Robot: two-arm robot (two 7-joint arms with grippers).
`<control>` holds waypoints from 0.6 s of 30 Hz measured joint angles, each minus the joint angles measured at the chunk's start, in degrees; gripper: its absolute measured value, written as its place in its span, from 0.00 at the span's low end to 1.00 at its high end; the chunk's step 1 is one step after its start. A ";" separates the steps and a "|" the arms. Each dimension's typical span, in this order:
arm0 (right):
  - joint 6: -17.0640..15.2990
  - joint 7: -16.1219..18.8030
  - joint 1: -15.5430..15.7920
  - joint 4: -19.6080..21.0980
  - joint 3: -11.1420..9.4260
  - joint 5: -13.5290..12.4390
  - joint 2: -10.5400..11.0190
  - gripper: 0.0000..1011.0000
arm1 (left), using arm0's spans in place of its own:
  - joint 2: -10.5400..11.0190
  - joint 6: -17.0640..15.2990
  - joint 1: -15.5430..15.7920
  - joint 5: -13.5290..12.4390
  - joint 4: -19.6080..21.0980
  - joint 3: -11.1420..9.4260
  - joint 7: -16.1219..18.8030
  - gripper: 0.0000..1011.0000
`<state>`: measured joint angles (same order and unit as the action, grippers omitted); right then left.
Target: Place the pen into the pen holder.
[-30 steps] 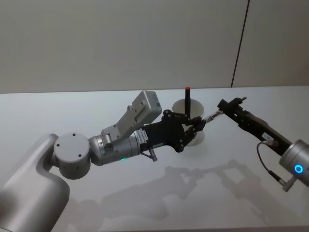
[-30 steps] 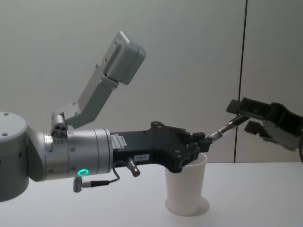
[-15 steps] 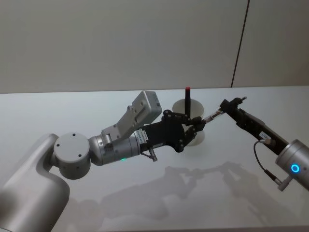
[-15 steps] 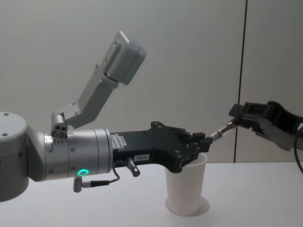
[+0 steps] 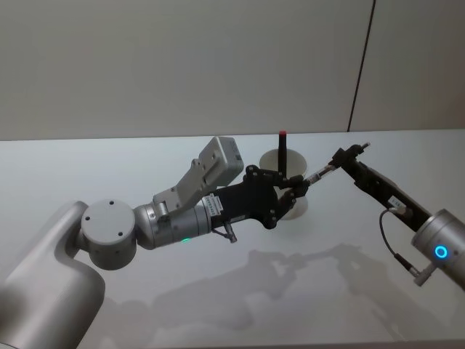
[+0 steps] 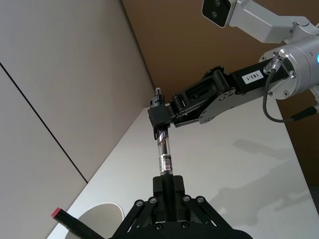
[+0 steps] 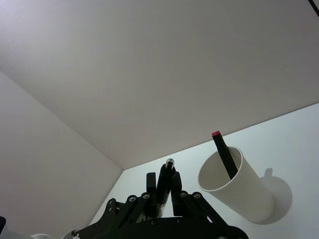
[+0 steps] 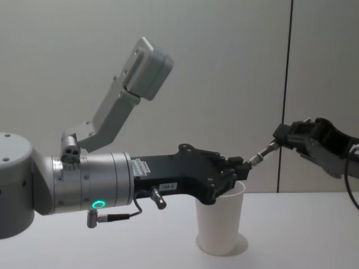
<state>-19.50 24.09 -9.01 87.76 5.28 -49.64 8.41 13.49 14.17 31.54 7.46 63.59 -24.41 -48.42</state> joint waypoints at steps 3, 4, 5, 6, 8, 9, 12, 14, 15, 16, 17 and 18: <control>0.22 -0.15 -0.04 -0.08 0.12 -0.18 0.01 0.15 | 0.00 0.00 0.00 0.00 0.00 0.00 0.00 0.13; 0.30 -0.20 -0.04 -0.09 0.15 -0.24 0.02 0.15 | 0.01 0.01 0.00 0.01 0.00 0.03 -0.01 0.13; 0.51 -0.45 -0.05 -0.13 0.13 -0.27 0.09 0.14 | 0.01 0.01 0.00 0.01 0.00 0.03 -0.01 0.15; 0.59 -0.48 -0.06 -0.13 0.14 -0.29 0.08 0.14 | 0.01 0.01 0.00 0.01 0.00 0.02 -0.01 0.20; 0.78 -0.52 -0.06 -0.14 0.27 -0.36 0.10 0.15 | 0.01 0.01 0.00 0.01 0.00 0.02 -0.01 0.26; 0.84 -0.52 -0.07 -0.15 0.32 -0.37 0.11 0.15 | 0.01 0.01 0.00 0.01 0.00 0.02 -0.01 0.26; 1.12 -0.55 -0.08 -0.16 0.46 -0.38 0.17 0.14 | 0.00 0.01 0.00 0.01 0.00 0.02 -0.01 0.37; 1.32 -0.57 -0.09 -0.18 0.55 -0.38 0.24 0.14 | 0.00 0.01 0.00 0.01 0.00 0.01 -0.02 0.43; 1.42 -0.57 -0.10 -0.18 0.57 -0.37 0.26 0.15 | 0.00 0.01 0.00 0.01 0.00 0.01 -0.02 0.47; 1.56 -0.59 -0.12 -0.19 0.64 -0.32 0.30 0.14 | 0.00 0.01 0.00 0.01 0.00 0.00 -0.02 0.47; 1.56 -0.59 -0.12 -0.19 0.64 -0.32 0.30 0.14 | 0.00 0.01 0.00 0.01 0.00 0.00 -0.01 0.53; 1.70 -0.59 -0.13 -0.20 0.72 -0.24 0.35 0.15 | 0.00 0.01 0.00 0.01 0.00 0.00 -0.02 0.55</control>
<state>-17.80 23.50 -9.14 87.56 6.00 -49.88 8.76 13.50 14.18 31.54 7.48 63.59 -24.41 -48.44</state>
